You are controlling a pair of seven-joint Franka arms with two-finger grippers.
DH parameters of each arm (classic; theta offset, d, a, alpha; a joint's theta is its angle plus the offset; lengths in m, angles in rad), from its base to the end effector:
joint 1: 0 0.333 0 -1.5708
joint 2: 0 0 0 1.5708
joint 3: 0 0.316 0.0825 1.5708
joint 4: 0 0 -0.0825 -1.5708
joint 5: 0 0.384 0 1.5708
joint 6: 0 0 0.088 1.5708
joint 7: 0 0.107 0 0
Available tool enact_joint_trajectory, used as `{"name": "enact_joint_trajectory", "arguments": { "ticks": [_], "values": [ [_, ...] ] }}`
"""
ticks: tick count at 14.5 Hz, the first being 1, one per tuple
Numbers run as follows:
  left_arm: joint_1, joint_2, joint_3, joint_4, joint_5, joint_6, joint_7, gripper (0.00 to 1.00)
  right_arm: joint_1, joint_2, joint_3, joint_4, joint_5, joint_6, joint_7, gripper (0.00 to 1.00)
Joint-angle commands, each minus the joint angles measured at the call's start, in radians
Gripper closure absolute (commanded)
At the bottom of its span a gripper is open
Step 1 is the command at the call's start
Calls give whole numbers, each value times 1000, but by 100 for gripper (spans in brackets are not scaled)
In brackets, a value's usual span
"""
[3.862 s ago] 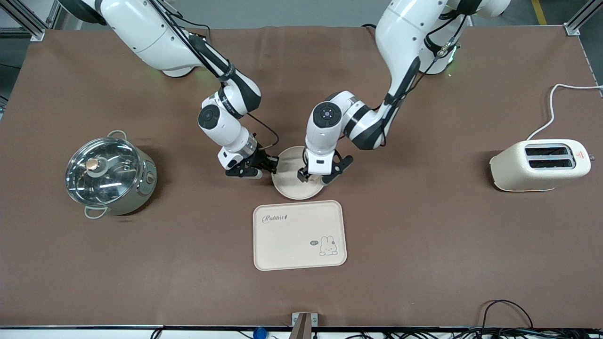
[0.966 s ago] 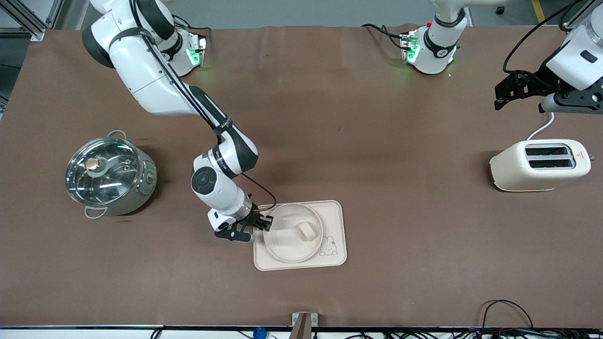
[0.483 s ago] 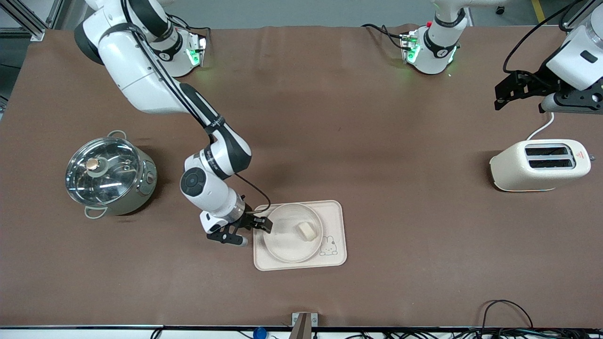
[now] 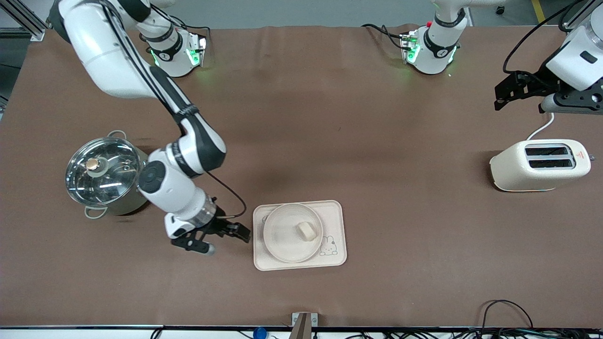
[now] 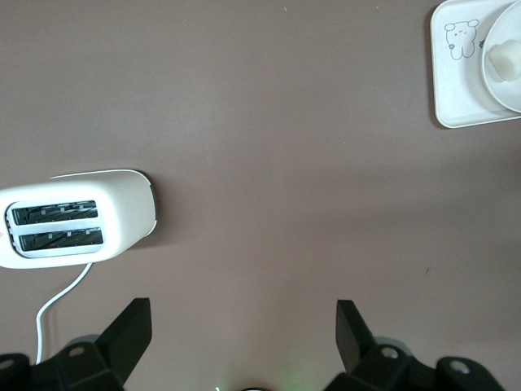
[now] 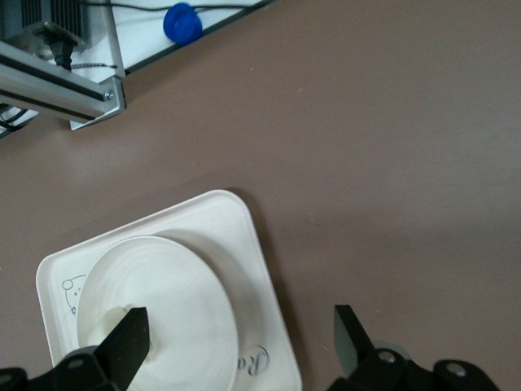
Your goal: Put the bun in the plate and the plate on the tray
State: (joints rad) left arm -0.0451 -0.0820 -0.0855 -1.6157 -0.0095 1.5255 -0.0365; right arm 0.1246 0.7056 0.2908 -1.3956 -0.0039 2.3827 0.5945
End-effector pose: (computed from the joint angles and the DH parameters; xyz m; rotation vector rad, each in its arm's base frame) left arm 0.5194 -0.0713 0.6435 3.1363 -0.1478 -0.0136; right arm 0.7098 0.2576 0.3345 -2.8037 0.3838 -0.2660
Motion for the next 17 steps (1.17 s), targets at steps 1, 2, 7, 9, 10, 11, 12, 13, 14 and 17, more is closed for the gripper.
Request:
{"name": "enact_joint_trajectory", "arguments": {
  "ticks": [1,2,7,9,10,11,12,13,14,17],
  "values": [
    [8,-10,-5,-9,8,8,20,0,-84,-176,1,-51,-18,-204,-73,0],
    [8,-10,-5,-7,6,8,20,0,-104,-233,-34,-52,-18,-283,-125,0],
    [10,-12,0,-3,9,8,21,0,-108,-425,-266,-56,-18,-517,-378,0],
    [10,-12,1,7,8,8,21,0,-108,-504,-307,-56,-18,-603,-400,0],
    [10,-10,1,8,8,8,21,0,-108,-537,-324,-57,-18,-641,-400,0],
    [10,-10,3,10,11,8,23,0,-108,-573,-341,-56,-18,-678,-400,0],
    [10,-8,3,13,14,7,23,0,-108,-606,-352,-56,-18,-703,-395,0],
    [10,-4,3,26,16,4,20,0,-108,-638,-357,-53,-18,-724,-397,0],
    [10,2,3,37,17,5,18,0,-108,-667,-358,-52,-18,-752,-395,0],
    [10,19,4,63,19,-5,17,0,-108,-712,-358,-52,-18,-798,-403,0]
  ]
}}
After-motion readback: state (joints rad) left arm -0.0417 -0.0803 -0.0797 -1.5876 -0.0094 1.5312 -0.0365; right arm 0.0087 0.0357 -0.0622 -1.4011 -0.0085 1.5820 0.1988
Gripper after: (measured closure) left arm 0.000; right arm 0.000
